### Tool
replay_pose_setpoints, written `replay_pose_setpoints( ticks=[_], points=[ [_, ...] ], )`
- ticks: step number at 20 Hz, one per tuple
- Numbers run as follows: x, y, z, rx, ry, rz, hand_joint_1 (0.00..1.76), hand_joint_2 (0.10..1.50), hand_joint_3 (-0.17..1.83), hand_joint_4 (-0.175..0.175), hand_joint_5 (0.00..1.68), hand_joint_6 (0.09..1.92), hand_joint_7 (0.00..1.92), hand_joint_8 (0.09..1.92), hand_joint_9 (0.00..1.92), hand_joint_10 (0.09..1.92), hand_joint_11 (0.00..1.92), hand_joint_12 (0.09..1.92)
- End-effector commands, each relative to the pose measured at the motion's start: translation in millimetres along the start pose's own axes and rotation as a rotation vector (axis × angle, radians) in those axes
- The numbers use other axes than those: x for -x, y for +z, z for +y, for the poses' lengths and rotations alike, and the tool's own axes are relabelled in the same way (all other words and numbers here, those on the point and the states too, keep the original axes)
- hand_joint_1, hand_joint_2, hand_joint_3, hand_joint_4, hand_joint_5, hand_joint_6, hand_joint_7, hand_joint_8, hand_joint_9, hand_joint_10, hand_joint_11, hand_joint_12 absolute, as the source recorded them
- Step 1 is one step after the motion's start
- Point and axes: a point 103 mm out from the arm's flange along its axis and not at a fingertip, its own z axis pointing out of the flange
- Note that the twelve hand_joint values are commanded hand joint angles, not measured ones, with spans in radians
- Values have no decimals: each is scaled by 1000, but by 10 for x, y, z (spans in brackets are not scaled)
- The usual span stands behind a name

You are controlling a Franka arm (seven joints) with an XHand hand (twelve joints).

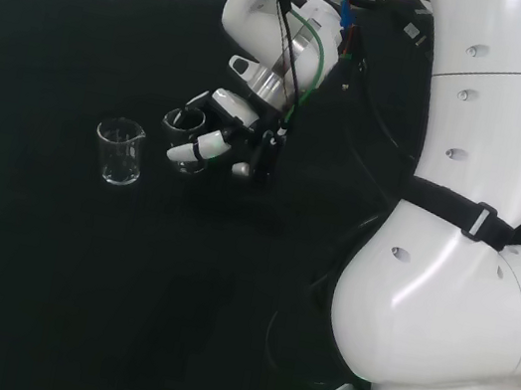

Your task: Place the beaker back on the table.

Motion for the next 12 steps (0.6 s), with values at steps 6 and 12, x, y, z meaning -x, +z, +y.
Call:
replay_pose_setpoints(
  ticks=[6,12],
  points=[
    [40,-42,-64,-14,-13,-18,996,415,962,-47,657,774,1185,87,1169,87,515,1204],
    [13,-50,-95,-4,-25,-59,932,374,946,-65,418,704,1014,87,995,87,256,1301]
  ],
)
